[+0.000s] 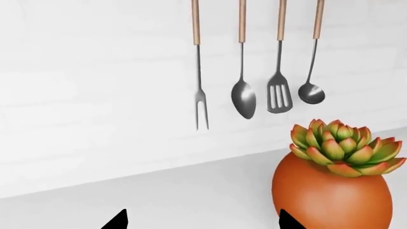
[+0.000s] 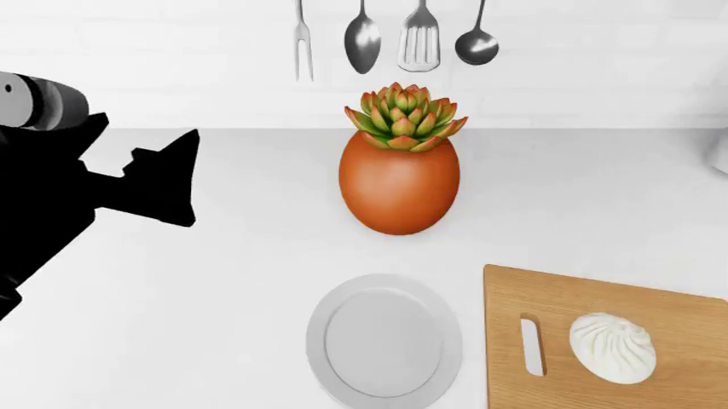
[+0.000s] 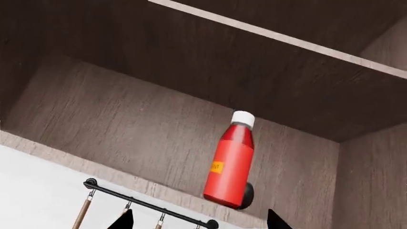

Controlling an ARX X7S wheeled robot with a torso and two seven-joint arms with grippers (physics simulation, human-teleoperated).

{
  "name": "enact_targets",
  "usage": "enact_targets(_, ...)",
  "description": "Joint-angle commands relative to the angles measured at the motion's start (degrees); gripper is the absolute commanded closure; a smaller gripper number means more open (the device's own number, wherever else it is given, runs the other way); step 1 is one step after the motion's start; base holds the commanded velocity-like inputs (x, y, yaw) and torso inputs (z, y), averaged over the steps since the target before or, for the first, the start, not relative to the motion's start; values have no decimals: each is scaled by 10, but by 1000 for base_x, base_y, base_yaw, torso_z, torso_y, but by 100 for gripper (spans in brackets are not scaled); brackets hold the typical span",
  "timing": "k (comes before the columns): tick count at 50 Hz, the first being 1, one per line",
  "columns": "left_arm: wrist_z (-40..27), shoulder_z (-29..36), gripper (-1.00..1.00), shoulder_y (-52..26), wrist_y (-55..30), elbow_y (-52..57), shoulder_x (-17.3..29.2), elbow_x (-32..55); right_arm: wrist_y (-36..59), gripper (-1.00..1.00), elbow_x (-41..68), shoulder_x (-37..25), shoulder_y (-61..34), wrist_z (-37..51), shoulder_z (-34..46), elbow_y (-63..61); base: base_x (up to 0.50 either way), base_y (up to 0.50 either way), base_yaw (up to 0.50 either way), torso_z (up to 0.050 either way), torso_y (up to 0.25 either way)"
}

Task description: Pick the dumpling from the plate and place it on the cutting board. Then pick the condiment bottle from the cabinet and place it next to the cutting board.

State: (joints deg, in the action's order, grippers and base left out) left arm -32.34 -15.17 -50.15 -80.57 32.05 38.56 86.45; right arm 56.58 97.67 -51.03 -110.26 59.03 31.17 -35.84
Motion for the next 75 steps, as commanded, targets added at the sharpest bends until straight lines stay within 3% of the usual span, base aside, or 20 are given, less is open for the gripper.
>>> enact_targets(1,-17,1,-100,-6,4,-3,13,27,18,-100,-70,62,-72,-45,17,81,0,0,0,5,0)
enact_targets(17,-27,5,-100,-10,14,0,28,48,12,-100,-230,140,-164,-188,72,271,0,0,0,5,0)
enact_targets(44,-15,4,-100,-10,25,6,62,74,-60,-100,-367,304,-245,-316,91,645,0,0,0,5,0)
enact_targets(52,-6,-2,-100,-6,29,4,74,71,-25,-100,-630,397,-247,-449,-41,761,0,0,0,5,0)
enact_targets(61,1,13,-100,-17,29,-9,80,55,-52,-100,-966,492,-247,-597,-259,869,0,0,0,5,0)
enact_targets(75,17,27,-100,-19,38,-15,78,33,-25,-100,-972,502,-247,-601,-311,886,0,0,0,5,0)
